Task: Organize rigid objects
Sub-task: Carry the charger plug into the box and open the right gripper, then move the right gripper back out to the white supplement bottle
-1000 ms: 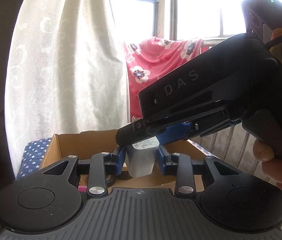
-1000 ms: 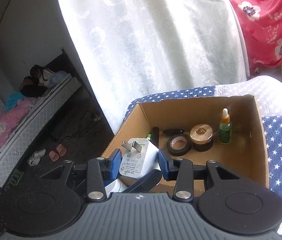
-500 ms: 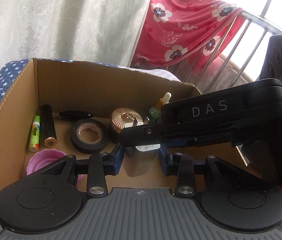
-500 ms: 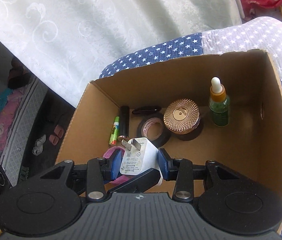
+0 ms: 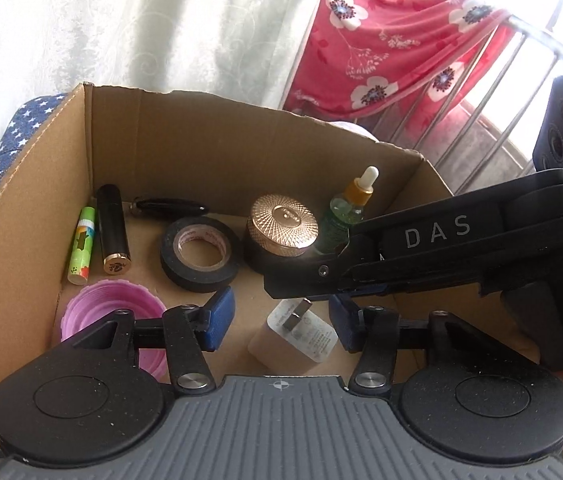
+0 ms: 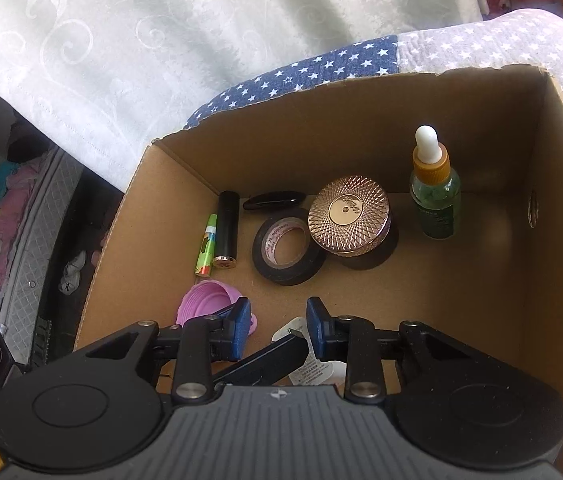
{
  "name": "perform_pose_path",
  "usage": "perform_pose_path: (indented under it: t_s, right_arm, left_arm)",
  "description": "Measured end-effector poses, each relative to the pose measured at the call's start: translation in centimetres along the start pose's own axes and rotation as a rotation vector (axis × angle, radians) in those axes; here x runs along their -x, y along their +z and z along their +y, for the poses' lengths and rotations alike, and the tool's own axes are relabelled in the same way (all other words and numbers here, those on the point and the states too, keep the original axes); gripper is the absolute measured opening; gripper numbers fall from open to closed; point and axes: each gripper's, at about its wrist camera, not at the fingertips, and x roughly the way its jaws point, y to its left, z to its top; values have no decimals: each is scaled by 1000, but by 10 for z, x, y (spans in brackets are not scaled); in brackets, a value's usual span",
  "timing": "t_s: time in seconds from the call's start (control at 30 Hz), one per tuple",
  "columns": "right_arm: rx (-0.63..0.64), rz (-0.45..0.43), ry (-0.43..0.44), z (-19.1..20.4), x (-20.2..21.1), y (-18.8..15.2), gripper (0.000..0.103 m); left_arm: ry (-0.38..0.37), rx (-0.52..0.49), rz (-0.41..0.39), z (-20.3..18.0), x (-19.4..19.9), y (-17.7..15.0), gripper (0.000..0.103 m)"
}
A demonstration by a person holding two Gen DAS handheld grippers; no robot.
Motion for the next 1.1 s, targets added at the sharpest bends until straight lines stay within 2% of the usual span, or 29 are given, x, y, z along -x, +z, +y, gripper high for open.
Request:
perform_pose_path:
  t_s: [0.13,0.3,0.43,0.63,0.8,0.93,1.0,1.1]
  right_arm:
    - [0,-40,16,2,14,-4,33]
    - [4,-155,78,10,59,-19,35]
    - [23,-257,149,19,101,-48,36]
    - [54,-363,236,34,136,-103,47]
    - [101,-423,244,53,136,-145,60]
    - [155,-448,215,73,123,-167,68]
    - [173,-454,205,82,115,-174,75]
    - [193,-458,169,91,104,-179,80]
  left_arm:
    - [-13,0,-29,-3,8,0,55]
    - [-37,-39,-124,-14,35,-5,68]
    - [-80,-71,-192,-16,70,-14,71]
    - [-127,-158,-277,-11,127,-43,86]
    - [-96,-192,-296,5,153,-71,96]
    - [-26,-199,-294,19,157,-84,99]
    - [0,-197,-278,27,153,-88,100]
    - [27,-197,-233,35,142,-92,100]
